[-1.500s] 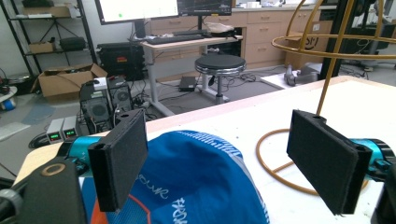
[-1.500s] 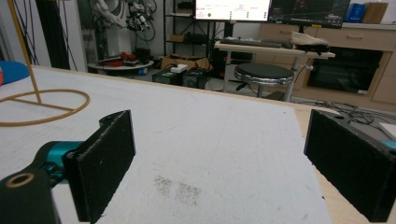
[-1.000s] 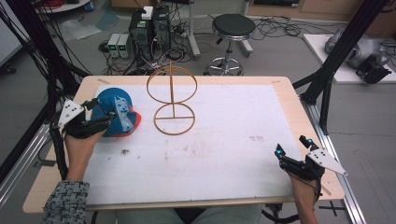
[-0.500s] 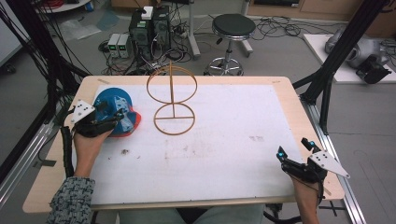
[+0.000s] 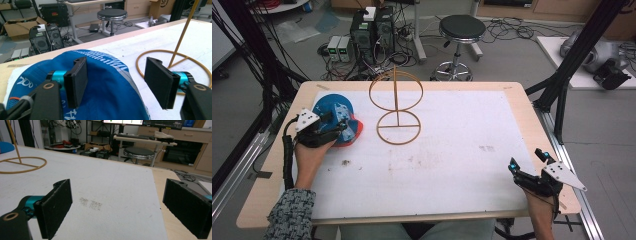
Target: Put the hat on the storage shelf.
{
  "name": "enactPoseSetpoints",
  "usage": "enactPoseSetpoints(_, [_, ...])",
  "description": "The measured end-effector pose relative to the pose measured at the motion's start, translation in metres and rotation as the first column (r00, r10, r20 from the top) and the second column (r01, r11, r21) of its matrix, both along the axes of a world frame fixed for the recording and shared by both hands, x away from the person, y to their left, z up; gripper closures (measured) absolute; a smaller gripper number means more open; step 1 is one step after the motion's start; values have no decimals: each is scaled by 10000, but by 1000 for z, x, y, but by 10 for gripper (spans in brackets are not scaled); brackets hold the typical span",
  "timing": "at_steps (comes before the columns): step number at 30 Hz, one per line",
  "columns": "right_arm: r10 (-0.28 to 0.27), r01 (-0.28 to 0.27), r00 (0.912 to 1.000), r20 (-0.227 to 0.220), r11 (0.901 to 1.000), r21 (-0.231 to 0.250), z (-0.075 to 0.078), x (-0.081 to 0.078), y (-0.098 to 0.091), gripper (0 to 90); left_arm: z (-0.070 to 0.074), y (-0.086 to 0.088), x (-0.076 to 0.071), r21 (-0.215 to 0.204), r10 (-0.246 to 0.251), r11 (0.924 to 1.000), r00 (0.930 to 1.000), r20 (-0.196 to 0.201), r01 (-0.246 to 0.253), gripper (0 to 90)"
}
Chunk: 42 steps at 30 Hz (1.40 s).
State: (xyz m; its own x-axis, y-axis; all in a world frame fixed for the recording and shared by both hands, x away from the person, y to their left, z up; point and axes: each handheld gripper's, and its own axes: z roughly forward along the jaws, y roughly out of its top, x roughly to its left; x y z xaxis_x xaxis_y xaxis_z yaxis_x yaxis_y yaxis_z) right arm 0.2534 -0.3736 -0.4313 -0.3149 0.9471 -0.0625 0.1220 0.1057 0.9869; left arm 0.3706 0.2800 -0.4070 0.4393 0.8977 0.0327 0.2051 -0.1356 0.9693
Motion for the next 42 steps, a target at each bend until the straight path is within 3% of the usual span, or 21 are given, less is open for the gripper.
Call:
enactPoseSetpoints(6, [-19,19,10000,-16,10000,-33,0,0,0,80,-1,0,0,142,-12,9999,10000,-41,12,417])
enactPoseSetpoints(18, [-64,64,10000,-59,10000,-12,0,-1,0,80,-1,2,0,0,-197,9998,9995,-256,197,549])
enactPoseSetpoints(32, [-42,42,10000,-54,10000,-22,0,-1,0,80,1,2,-2,91,-468,9989,9989,67,467,867])
enactPoseSetpoints(42, [-51,51,10000,-78,10000,9,1,-1,1,80,15,11,-2,-823,-146,9964,9984,538,190,878])
